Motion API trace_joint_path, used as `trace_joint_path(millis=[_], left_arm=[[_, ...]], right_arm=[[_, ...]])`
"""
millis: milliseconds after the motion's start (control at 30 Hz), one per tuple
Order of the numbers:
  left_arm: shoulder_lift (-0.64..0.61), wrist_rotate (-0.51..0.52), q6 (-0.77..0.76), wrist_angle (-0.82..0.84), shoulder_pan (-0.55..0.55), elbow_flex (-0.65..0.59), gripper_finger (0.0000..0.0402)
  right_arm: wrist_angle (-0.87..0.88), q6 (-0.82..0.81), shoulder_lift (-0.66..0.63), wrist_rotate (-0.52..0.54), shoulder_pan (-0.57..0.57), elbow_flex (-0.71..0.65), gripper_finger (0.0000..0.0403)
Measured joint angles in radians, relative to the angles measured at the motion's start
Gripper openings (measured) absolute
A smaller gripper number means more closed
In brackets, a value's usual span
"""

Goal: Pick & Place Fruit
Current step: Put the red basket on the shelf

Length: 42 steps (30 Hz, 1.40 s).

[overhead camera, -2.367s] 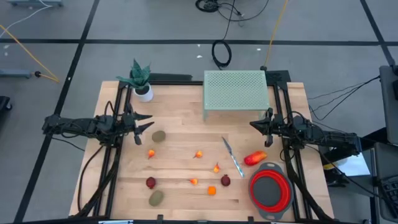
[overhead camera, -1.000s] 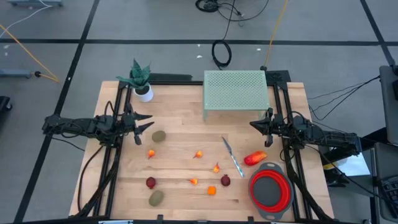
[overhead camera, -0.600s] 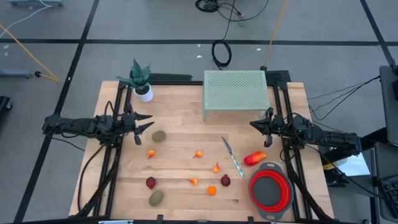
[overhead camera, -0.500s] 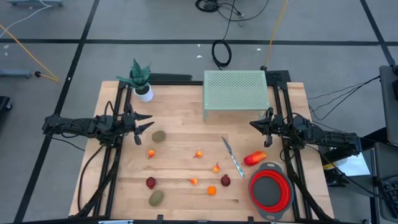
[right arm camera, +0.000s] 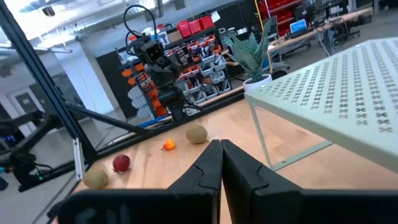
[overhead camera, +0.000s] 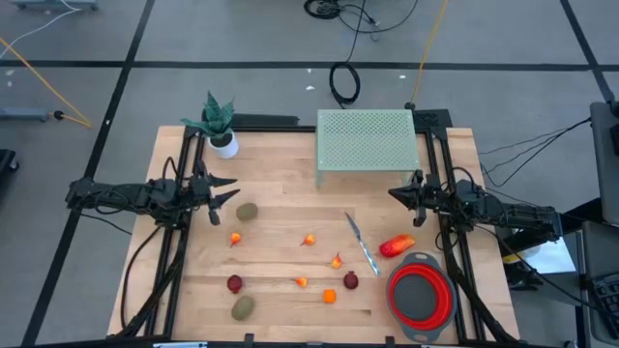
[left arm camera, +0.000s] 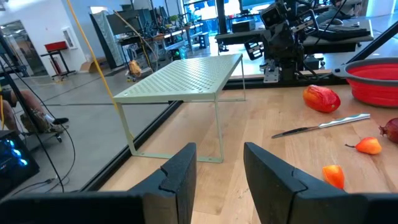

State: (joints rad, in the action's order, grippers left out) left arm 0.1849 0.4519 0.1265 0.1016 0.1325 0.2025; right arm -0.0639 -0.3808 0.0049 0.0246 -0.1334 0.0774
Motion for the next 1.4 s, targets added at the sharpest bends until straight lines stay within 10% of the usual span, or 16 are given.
trace_joint_path(millis=[700,1400], left_arm=[[0.000,0.000,-0.009,-0.001,0.000,0.000,0.0134],[0.000,-0.001,-0.029,-0.001,0.000,0.000,0.0134]], right_arm=[[0.003,0.033,0.054,-0.227,0.000,0.049,0.0000],[0.213,0.277,0.701,-0.528,0.103,0.535,0.0000]])
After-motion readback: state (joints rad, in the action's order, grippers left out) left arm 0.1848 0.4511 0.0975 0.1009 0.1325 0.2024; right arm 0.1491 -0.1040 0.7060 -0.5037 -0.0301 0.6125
